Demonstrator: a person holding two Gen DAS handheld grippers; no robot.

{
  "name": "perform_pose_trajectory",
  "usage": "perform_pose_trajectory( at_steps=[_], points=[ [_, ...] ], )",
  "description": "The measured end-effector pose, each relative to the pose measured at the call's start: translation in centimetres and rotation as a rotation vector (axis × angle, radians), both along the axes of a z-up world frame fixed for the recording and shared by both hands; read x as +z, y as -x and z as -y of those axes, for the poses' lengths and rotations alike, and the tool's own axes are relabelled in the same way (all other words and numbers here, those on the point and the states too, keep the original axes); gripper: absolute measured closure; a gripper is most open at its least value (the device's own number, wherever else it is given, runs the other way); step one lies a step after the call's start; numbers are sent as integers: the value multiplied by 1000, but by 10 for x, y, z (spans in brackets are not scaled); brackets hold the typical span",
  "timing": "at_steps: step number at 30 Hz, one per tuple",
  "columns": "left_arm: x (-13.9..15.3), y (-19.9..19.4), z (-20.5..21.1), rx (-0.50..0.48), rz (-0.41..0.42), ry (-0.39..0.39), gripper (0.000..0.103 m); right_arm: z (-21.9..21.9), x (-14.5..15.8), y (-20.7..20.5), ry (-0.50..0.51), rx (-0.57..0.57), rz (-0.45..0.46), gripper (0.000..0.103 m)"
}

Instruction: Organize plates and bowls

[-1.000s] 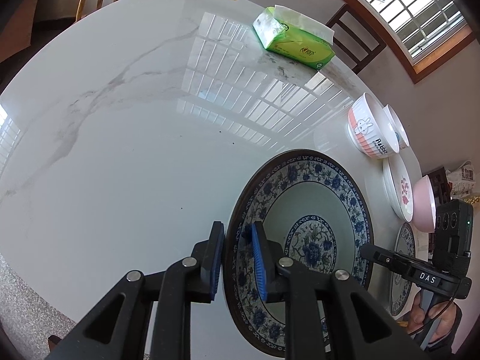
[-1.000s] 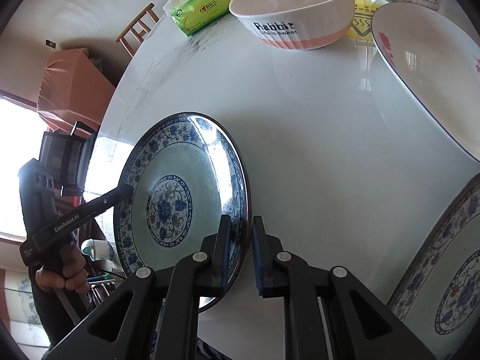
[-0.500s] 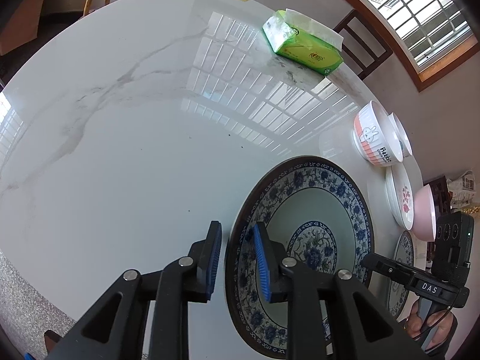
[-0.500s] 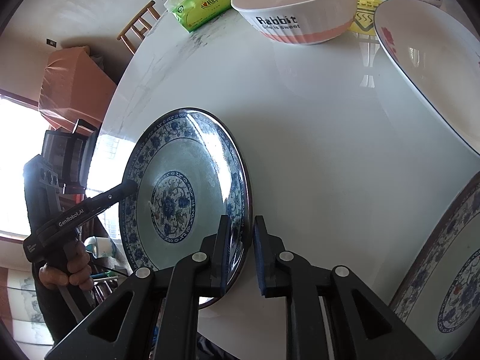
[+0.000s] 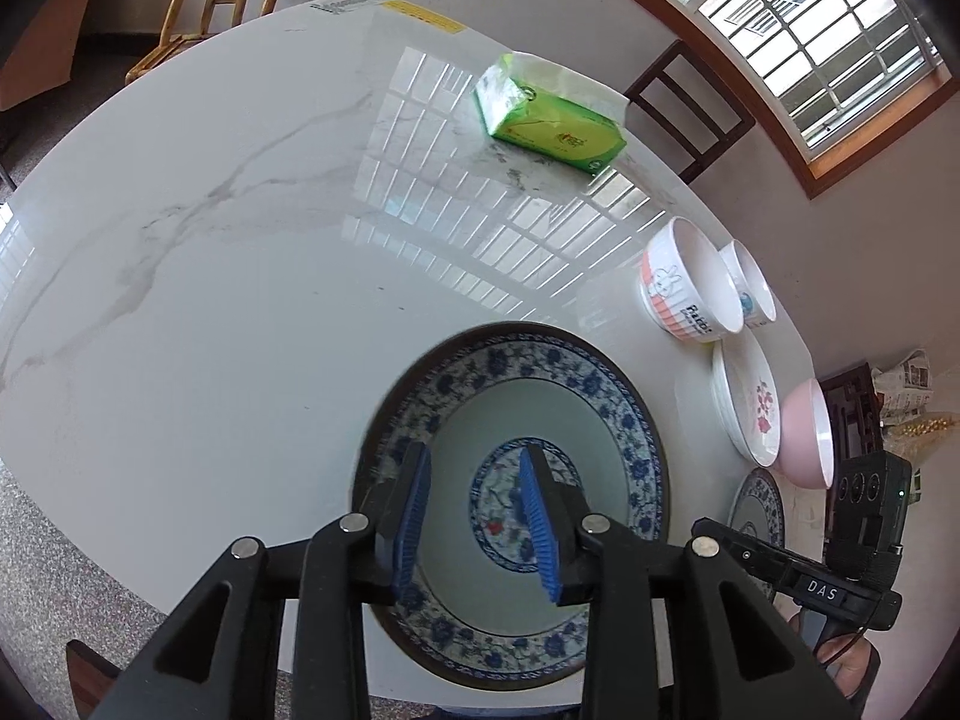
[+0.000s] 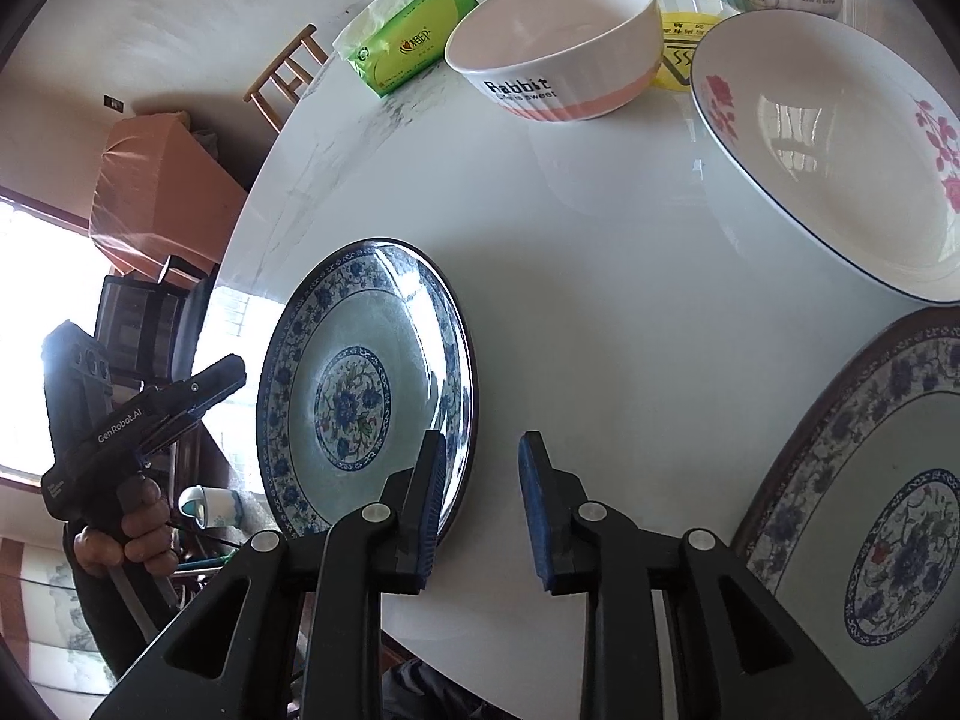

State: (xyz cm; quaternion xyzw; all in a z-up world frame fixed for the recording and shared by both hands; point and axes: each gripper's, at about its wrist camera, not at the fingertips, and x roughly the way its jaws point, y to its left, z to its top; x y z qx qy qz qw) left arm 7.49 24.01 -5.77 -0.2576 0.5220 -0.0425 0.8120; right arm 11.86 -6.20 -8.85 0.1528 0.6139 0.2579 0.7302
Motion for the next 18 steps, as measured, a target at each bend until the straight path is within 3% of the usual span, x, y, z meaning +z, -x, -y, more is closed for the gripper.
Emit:
perform_pose_trajectory(
  at_steps=[9, 18],
  points=[
    [6, -5, 67, -117, 14, 112, 71, 46, 12, 16, -37, -60, 20, 78],
    [-1, -14, 141, -244, -7, 194, 71, 126, 28, 37, -67, -226, 47, 78]
  ],
)
